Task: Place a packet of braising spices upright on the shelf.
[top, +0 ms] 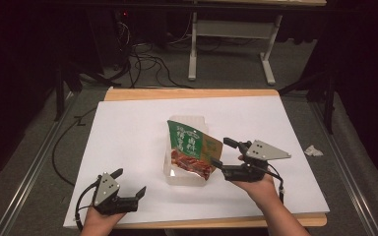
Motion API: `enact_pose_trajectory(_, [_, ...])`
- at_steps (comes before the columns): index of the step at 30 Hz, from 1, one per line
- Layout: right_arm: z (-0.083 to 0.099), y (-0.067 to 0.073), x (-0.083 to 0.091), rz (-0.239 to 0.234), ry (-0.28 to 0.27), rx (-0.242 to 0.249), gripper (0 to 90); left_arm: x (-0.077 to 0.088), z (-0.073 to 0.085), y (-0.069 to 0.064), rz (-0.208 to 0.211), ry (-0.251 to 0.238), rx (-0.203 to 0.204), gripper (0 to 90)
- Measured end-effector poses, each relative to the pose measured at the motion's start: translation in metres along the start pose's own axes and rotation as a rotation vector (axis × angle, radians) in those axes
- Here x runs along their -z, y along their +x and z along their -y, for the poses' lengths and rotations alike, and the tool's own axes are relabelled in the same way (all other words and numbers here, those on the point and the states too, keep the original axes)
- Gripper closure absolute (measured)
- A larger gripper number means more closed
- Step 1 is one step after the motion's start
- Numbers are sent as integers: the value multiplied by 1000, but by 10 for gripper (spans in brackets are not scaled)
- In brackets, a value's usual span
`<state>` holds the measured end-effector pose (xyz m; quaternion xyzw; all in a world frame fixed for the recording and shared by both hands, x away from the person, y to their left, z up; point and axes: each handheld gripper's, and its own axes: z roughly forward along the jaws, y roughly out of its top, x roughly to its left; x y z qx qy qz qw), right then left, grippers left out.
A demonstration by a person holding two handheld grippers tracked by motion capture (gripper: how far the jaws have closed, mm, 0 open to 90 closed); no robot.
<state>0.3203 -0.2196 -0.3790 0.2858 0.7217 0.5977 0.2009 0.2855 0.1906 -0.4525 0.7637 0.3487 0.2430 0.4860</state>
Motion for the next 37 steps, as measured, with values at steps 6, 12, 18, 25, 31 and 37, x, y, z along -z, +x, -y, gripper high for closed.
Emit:
enact_pose_trajectory(6, [15, -10, 31, 43, 14, -14, 224, -1, 0, -2, 2, 2, -3, 44])
enact_pose_trajectory(12, [29, -29, 63, 135, 18, -44, 235, -2, 0, -2, 6, 6, -2, 47])
enact_pose_trajectory(18, [51, -66, 99, 285, 26, -109, 239, -1, -2, -4, 20, -10, 18, 50])
enact_pose_trajectory(25, [68, -86, 114, 363, 25, -168, 246, -7, -2, -9, 38, 10, 6, 52])
enact_pose_trajectory(31, [71, -87, 104, 343, 65, -146, 263, -11, -2, -10, 38, 23, 0, 53])
enact_pose_trajectory(37, [71, -86, 104, 338, 64, -145, 268, -10, -1, -10, 34, 26, 0, 52])
